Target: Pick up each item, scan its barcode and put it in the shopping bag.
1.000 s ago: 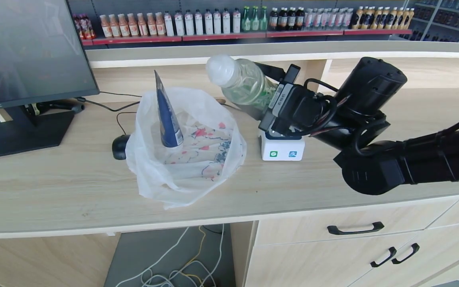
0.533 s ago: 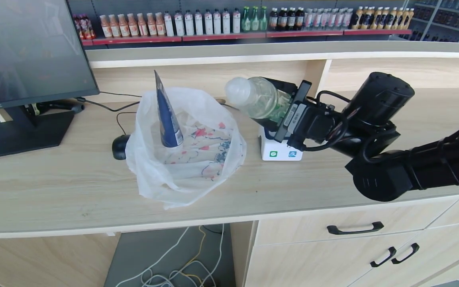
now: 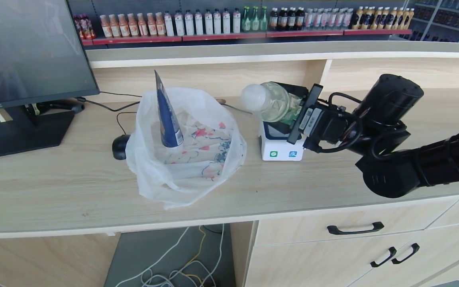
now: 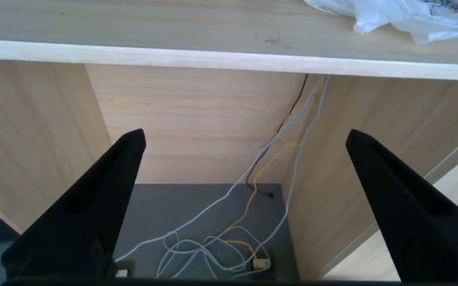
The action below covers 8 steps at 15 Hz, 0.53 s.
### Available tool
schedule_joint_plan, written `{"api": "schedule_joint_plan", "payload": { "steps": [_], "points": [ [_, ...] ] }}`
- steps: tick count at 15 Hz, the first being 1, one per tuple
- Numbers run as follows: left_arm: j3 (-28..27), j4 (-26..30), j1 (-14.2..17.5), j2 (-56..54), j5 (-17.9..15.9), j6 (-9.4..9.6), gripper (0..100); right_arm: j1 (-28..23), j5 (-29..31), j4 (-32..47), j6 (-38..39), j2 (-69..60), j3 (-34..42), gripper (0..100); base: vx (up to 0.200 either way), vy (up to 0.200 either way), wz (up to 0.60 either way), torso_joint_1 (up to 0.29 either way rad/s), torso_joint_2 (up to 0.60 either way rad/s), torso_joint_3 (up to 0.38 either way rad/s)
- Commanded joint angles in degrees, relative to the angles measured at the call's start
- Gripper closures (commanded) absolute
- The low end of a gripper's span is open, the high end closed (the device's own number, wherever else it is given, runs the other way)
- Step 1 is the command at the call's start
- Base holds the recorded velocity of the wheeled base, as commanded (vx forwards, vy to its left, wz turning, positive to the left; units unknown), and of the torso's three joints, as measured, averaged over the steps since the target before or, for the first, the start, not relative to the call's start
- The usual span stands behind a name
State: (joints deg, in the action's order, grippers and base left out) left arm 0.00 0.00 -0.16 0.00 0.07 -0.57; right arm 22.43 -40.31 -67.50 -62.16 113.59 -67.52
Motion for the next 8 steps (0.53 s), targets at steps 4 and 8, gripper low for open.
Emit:
{"api": "schedule_joint_plan", "payload": {
  "steps": [4, 8],
  "points": [
    [0.0, 0.0, 0.0, 0.1, 0.0, -0.04, 0, 0.7, 0.2, 0.0, 0.0, -0.3, 0.0, 100, 0.000, 0.000, 0.00, 0.000, 0.00, 0.000],
    [0.0, 0.0, 0.0, 0.0, 0.0, -0.04, 0, 2.5, 0.1, 0.0, -0.1, 0.1, 0.0, 100, 0.000, 0.000, 0.00, 0.000, 0.00, 0.000]
  ]
}}
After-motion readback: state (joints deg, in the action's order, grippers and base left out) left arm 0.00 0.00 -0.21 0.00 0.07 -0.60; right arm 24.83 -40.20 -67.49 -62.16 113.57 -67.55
